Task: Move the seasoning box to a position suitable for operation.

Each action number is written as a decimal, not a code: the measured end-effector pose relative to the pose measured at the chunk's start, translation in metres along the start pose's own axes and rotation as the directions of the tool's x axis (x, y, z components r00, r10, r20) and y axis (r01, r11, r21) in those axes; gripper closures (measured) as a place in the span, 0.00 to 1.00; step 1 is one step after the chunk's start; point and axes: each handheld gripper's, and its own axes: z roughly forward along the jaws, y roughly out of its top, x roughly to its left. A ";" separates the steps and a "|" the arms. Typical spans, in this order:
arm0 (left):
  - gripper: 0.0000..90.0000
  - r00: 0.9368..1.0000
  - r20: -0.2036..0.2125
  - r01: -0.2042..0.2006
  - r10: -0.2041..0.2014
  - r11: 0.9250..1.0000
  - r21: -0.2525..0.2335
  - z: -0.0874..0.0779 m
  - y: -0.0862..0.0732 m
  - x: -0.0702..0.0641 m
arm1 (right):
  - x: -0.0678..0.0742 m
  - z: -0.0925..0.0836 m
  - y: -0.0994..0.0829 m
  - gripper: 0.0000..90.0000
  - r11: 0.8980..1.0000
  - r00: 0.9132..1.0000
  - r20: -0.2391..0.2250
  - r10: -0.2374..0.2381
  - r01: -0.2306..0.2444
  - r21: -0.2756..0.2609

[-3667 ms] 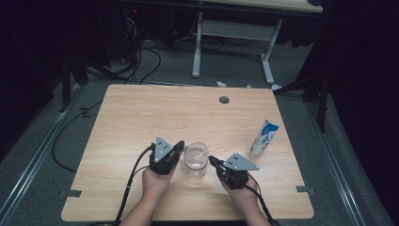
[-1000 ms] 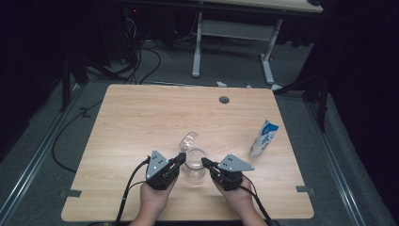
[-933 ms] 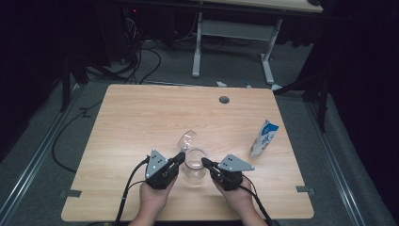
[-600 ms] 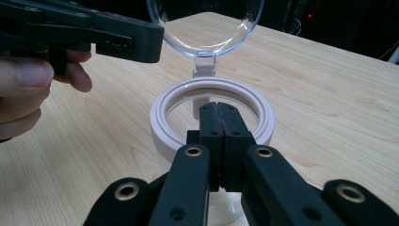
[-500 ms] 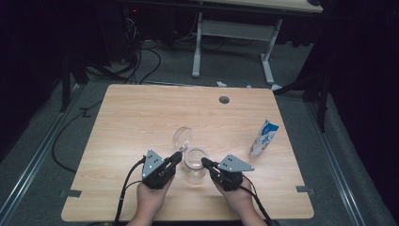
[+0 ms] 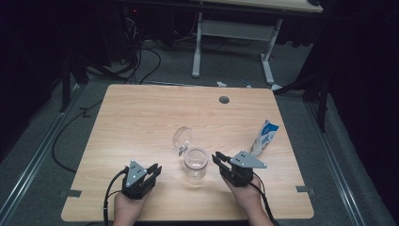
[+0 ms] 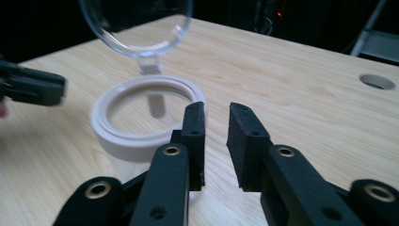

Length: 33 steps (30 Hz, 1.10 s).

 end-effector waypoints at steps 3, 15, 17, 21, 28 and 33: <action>0.84 1.000 -0.009 -0.003 0.003 1.000 0.001 -0.004 -0.003 0.009 | -0.005 -0.003 -0.004 0.80 1.000 0.999 0.032 0.008 -0.009 0.016; 0.75 1.000 0.019 -0.017 0.017 1.000 -0.001 0.000 -0.012 0.015 | -0.036 -0.039 -0.032 0.65 0.995 0.964 0.249 0.094 -0.102 0.020; 0.74 1.000 0.026 -0.012 0.012 1.000 -0.007 -0.001 -0.013 0.015 | -0.042 -0.046 -0.034 0.63 0.993 0.955 0.275 0.108 -0.117 0.016; 0.73 1.000 0.028 -0.008 0.009 1.000 -0.012 -0.003 -0.013 0.014 | -0.055 -0.056 -0.039 0.59 0.990 0.937 0.326 0.128 -0.138 0.006; 0.71 1.000 0.027 -0.002 0.002 1.000 -0.014 -0.001 -0.014 0.013 | -0.072 -0.046 -0.046 0.44 0.985 0.906 0.398 0.145 -0.171 0.030; 0.70 1.000 0.027 0.004 -0.004 1.000 -0.021 -0.003 -0.015 0.013 | -0.089 -0.036 -0.036 0.34 0.983 0.882 0.447 0.149 -0.182 0.030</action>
